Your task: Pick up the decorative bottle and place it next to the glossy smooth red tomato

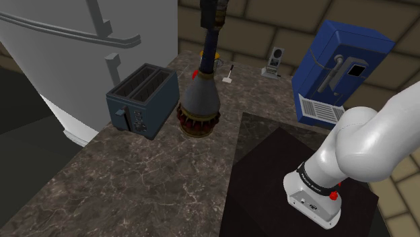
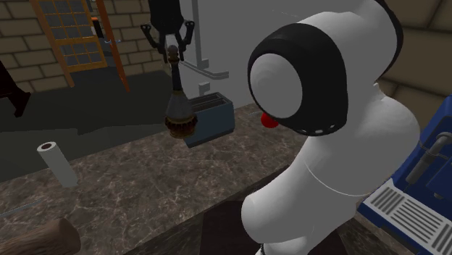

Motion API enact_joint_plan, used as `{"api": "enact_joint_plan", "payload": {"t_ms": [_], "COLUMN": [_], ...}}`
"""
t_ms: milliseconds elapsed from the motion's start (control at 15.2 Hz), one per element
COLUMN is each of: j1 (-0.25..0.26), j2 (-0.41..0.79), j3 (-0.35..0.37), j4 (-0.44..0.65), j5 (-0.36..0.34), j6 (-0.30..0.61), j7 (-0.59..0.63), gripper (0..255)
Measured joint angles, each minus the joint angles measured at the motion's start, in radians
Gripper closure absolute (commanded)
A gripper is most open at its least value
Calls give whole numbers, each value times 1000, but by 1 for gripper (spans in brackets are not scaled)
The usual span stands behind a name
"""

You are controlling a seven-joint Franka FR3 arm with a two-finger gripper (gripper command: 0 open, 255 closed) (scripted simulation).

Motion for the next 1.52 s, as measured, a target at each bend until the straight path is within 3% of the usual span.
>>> {"api": "enact_joint_plan", "payload": {"t_ms": [462,1056,1518], "j1": [2,30,-67], "j2": [74,229,143], "j3": [20,73,-44], "j4": [179,493,330], "j5": [-27,-100,-65], "j6": [-111,-288,-201], "j7": [26,81,-115], "gripper": [255,255,255]}}
